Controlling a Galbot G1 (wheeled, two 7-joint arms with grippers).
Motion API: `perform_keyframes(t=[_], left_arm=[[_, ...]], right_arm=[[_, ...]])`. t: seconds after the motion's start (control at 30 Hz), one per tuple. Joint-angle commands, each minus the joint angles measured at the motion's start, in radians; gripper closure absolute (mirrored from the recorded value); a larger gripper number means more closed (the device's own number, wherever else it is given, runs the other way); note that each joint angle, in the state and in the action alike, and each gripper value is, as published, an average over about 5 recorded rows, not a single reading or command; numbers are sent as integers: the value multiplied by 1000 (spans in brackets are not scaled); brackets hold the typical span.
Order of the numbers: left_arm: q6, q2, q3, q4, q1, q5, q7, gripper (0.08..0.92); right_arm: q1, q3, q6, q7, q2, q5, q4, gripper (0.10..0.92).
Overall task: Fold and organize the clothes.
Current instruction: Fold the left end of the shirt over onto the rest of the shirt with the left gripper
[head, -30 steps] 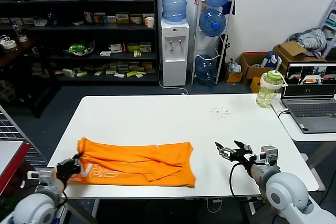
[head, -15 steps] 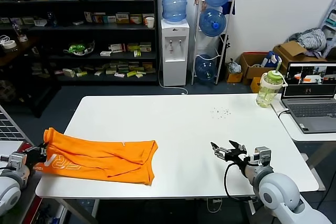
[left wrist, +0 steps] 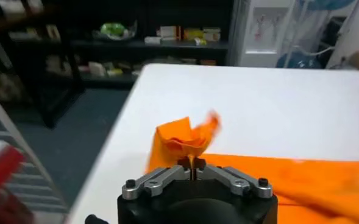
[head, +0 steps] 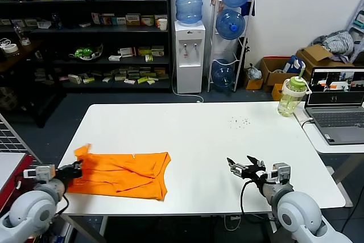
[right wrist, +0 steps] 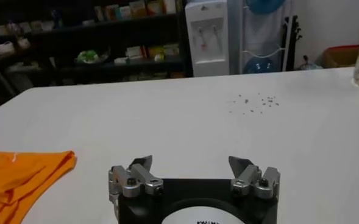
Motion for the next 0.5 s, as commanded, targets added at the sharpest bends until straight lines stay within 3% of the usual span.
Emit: perform_keyframes(t=[0.03,0.5], left_arm=[[74,-213,118,-191,-130,-196,-211,893],[72,-293,235,-189,-222,-172,-268,893]], right_arm=[[-20,4,-9,17,8,-8,7,203],[-8,-15,-16,27,21,-7,0,203]])
